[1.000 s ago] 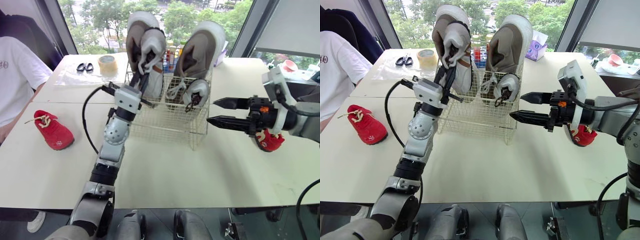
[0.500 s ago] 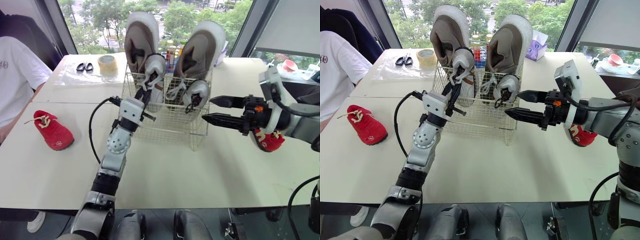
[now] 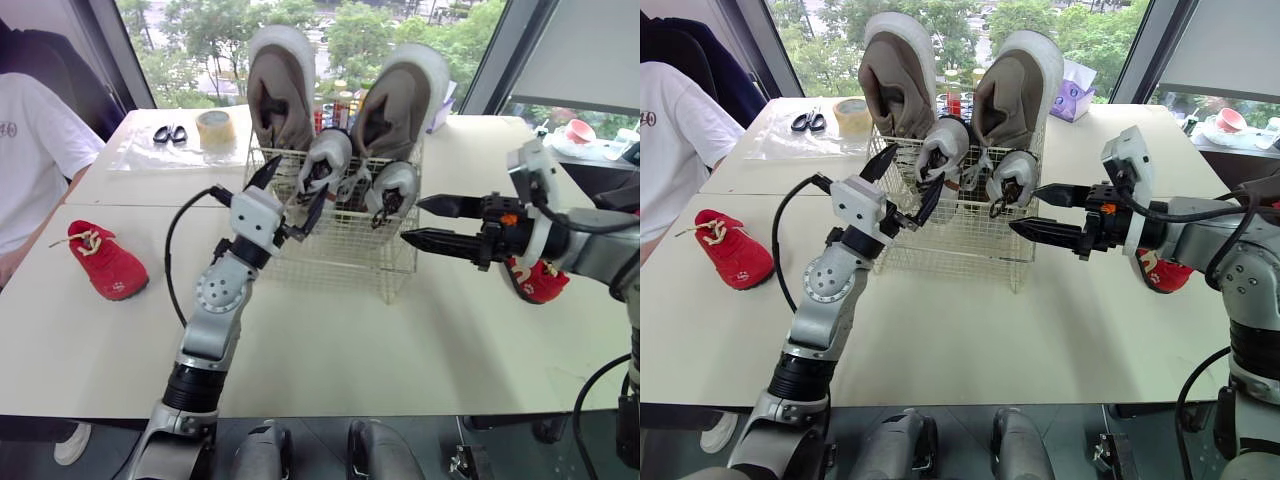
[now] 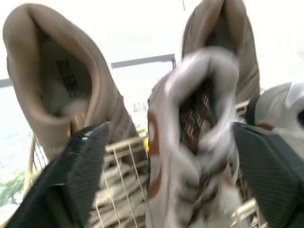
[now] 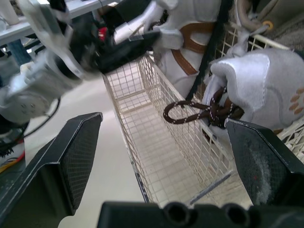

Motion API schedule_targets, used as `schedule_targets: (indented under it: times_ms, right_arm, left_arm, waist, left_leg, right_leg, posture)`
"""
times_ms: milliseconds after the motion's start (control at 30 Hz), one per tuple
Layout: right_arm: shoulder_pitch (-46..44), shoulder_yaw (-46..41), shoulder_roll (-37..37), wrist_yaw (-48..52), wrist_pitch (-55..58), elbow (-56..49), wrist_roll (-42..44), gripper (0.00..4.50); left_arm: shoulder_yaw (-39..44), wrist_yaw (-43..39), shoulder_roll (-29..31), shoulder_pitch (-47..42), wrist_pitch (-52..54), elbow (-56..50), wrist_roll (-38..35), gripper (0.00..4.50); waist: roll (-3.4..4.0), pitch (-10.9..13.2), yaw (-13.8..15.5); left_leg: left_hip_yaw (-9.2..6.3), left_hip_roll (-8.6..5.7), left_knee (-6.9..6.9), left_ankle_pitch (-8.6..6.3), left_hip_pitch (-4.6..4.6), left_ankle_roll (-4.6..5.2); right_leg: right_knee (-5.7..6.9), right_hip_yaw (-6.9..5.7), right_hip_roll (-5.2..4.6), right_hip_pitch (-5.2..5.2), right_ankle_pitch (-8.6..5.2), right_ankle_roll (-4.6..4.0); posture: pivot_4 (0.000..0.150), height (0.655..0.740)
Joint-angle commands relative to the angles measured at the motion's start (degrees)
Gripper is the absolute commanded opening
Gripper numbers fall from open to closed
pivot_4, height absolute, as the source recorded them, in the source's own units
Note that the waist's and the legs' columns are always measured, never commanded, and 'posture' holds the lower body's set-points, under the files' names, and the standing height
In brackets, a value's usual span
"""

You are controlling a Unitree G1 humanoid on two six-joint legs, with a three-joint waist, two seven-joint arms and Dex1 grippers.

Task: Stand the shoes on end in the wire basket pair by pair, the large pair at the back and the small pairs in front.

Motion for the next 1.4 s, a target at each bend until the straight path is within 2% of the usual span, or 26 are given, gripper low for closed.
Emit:
schedule_targets:
  times_ms: [33, 200, 300, 400, 467, 500, 567, 600, 700, 733, 867, 933, 1000, 1167, 1400]
  right_arm:
    - [-0.7, -0.88, -1.13, 1.44, -1.88, 0.0, -1.22, 4.5]
    - [0.26, -4.09, -1.14, 0.78, -1.86, 1.61, -1.21, 4.5]
    - [1.33, -8.0, -0.48, -2.2, -2.74, 2.88, -1.57, 4.5]
    - [6.16, -14.55, -0.73, -4.44, -4.01, 4.63, -2.51, 4.5]
    - [10.55, -18.23, -0.79, -6.05, -6.65, 5.55, -5.19, 4.5]
    - [12.04, -19.21, -0.83, -6.43, -7.83, 5.79, -6.28, 4.5]
    - [15.8, -21.0, -0.8, -7.29, -10.82, 6.39, -9.2, 4.5]
    - [16.95, -21.67, -0.78, -7.65, -12.31, 6.97, -10.46, 4.5]
    - [22.9, -24.24, 1.36, -12.89, -18.62, 7.86, -17.61, 4.5]
    - [24.62, -25.32, 2.48, -14.16, -19.38, 7.4, -18.29, 4.5]
    - [31.51, -27.6, 8.53, -18.62, -22.91, 3.46, -20.84, 4.5]
    - [34.9, -28.1, 11.97, -20.74, -24.78, 2.25, -22.24, 4.5]
    - [36.88, -28.16, 14.9, -23.39, -25.91, 1.44, -23.28, 4.5]
    - [40.18, -25.47, 19.68, -26.31, -28.66, -1.14, -25.7, 4.5]
    - [39.99, -21.66, 26.94, -30.08, -36.77, 4.38, -29.97, 4.5]
  left_arm:
    - [2.2, -1.49, 2.63, -0.38, 7.03, -10.2, -4.36, 4.13]
    - [10.12, 0.46, 8.35, -2.39, 25.31, -20.95, -14.42, 4.13]
    - [18.91, 3.64, 11.54, -6.31, 38.72, -22.97, -28.82, 4.13]
    - [28.15, 0.76, 18.67, -6.55, 47.98, -23.44, -47.33, 4.33]
    - [31.71, -2.02, 23.62, -1.82, 53.39, -23.05, -55.73, 4.33]
    - [32.3, -2.79, 25.18, 0.3, 54.93, -23.1, -57.96, 4.33]
    - [34.1, -5.49, 27.57, 6.42, 58.07, -22.69, -67.43, 4.33]
    - [34.19, -5.6, 28.06, 8.14, 57.95, -23.26, -68.6, 4.33]
    - [29.75, -9.36, 29.92, 15.64, 57.65, -27.12, -64.79, 4.33]
    - [28.56, -10.04, 29.88, 17.03, 57.8, -28.25, -66.02, 4.33]
    - [23.79, -11.85, 29.82, 20.17, 56.79, -31.76, -67.23, 4.33]
    - [22.23, -12.36, 29.82, 21.01, 56.52, -32.61, -67.82, 4.33]
    - [20.08, -12.09, 29.5, 20.33, 55.77, -32.48, -65.86, 4.33]
    - [16.7, -13.72, 29.96, 19.33, 55.24, -32.0, -66.21, 4.33]
    - [13.56, -16.85, 32.37, 14.46, 56.52, -29.59, -67.32, 4.33]
  waist:
    - [0.01, 0.0, -0.01]
    - [0.0, 0.0, 0.02]
    - [0.01, 0.0, 0.04]
    - [0.01, 0.0, -0.01]
    - [0.01, 0.0, -0.04]
    - [0.05, -0.02, -0.04]
    - [0.1, -0.04, -0.07]
    - [0.1, -0.04, -0.05]
    - [0.1, -0.04, 0.08]
    - [0.12, -0.08, 0.15]
    - [0.24, -0.14, 0.06]
    - [0.54, -0.31, -0.09]
    - [0.68, -0.39, -0.07]
    - [0.9, -0.52, -0.11]
    - [0.94, -0.54, -0.13]
  left_leg:
    - [0.0, 0.01, 0.0, 0.0, 0.0, 0.0]
    - [-0.02, 0.01, 0.0, 0.0, 0.0, -0.01]
    - [-0.09, 0.03, 0.09, 0.01, -0.05, -0.02]
    - [-0.14, 0.05, 0.14, 0.01, -0.1, -0.02]
    - [-0.14, 0.06, 0.14, 0.03, -0.1, -0.06]
    - [-0.13, 0.06, 0.15, 0.05, -0.08, -0.11]
    - [-0.04, 0.05, 0.14, 0.09, -0.01, -0.19]
    - [-0.01, 0.04, 0.15, 0.11, 0.01, -0.21]
    - [-0.05, 0.06, 0.25, 0.06, 0.0, -0.14]
    - [-0.06, 0.06, 0.25, 0.06, 0.03, -0.15]
    - [-0.07, 0.06, 0.25, 0.03, 0.16, -0.15]
    - [-0.06, 0.09, 0.22, 0.02, 0.19, -0.15]
    - [-0.01, 0.08, 0.17, 0.02, 0.22, -0.14]
    - [0.04, 0.07, 0.09, 0.02, 0.35, -0.14]
    - [0.06, 0.06, -0.08, 0.02, 0.54, -0.15]
  right_leg:
    - [0.0, 0.0, 0.01, 0.0, 0.0, 0.0]
    - [0.0, 0.01, 0.02, 0.01, 0.0, 0.0]
    - [0.01, 0.01, 0.07, 0.02, -0.01, 0.0]
    - [0.01, 0.01, 0.12, 0.03, -0.01, 0.01]
    - [0.02, 0.02, 0.13, 0.04, -0.02, 0.03]
    - [0.02, 0.02, 0.13, 0.04, -0.02, 0.03]
    - [0.04, 0.06, 0.12, 0.07, -0.04, 0.05]
    - [0.04, 0.09, 0.12, 0.08, -0.04, 0.05]
    - [0.03, 0.09, 0.17, 0.12, -0.05, 0.02]
    - [0.01, 0.08, 0.19, 0.17, -0.09, -0.05]
    - [-0.05, 0.13, 0.18, 0.33, -0.19, -0.24]
    - [-0.04, 0.18, 0.21, 0.32, -0.19, -0.24]
    - [-0.03, 0.25, 0.22, 0.28, -0.19, -0.24]
    - [-0.02, 0.34, 0.25, 0.29, -0.29, -0.41]
    - [-0.03, 0.39, 0.26, 0.37, -0.35, -0.47]
  posture:
    - [0.15, 0.74]
    - [0.15, 0.74]
    - [0.15, 0.74]
    - [0.15, 0.74]
    - [0.15, 0.74]
    - [0.15, 0.74]
    - [0.15, 0.74]
    - [0.15, 0.74]
    - [0.15, 0.74]
    - [0.15, 0.74]
    - [0.15, 0.74]
    - [0.15, 0.74]
    - [0.15, 0.74]
    - [0.15, 0.74]
    - [0.15, 0.74]
